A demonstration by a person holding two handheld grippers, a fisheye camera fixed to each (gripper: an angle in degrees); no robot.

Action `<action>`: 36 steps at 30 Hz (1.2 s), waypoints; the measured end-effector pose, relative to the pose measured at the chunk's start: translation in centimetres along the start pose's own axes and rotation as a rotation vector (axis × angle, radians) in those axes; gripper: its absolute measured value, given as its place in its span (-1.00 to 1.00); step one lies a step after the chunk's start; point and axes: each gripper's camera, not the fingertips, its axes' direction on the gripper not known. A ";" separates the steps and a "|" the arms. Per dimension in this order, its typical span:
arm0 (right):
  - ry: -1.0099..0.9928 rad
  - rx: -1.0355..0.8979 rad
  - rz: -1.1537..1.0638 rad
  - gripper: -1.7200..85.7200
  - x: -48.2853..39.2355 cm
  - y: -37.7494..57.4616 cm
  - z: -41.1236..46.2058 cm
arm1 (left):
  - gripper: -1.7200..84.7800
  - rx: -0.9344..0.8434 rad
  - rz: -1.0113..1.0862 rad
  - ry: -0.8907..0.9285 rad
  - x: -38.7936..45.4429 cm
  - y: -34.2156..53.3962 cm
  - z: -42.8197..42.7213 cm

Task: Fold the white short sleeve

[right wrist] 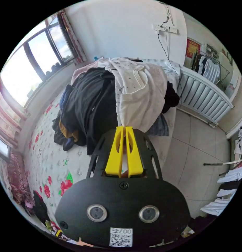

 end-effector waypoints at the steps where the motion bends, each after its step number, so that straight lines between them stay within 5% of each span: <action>1: -0.081 0.009 -0.044 -0.96 -1.1 1.1 -0.7 | -0.88 0.007 0.004 0.009 0.3 0.0 0.5; 5: -0.138 0.064 -0.344 -0.96 -7.7 6.5 -4.0 | -0.89 0.040 0.036 0.040 0.8 0.3 1.9; 8: -0.375 -0.017 -0.580 -0.97 -13.1 12.6 -6.4 | -0.89 0.083 0.054 0.068 0.8 1.0 2.4; 13: -0.850 -0.574 -1.089 -0.97 -24.1 32.6 -6.3 | -0.87 0.148 0.095 0.105 0.7 2.4 2.9; 16: -0.863 -0.751 -1.242 -0.97 -26.1 44.4 -7.0 | -0.85 0.171 0.143 0.117 0.4 3.3 3.0; 29: -0.863 -0.765 -1.281 -0.97 -24.8 53.1 -11.7 | -0.71 0.074 0.620 0.079 9.9 -6.6 9.4; 34: -0.769 -0.628 -1.178 -0.97 -22.4 52.6 -13.4 | -0.76 -0.193 0.614 -0.045 10.0 -8.8 18.7; 36: -0.730 -0.601 -1.157 -0.97 -21.9 52.6 -13.5 | -0.88 -0.130 0.549 -0.007 8.6 -9.3 17.8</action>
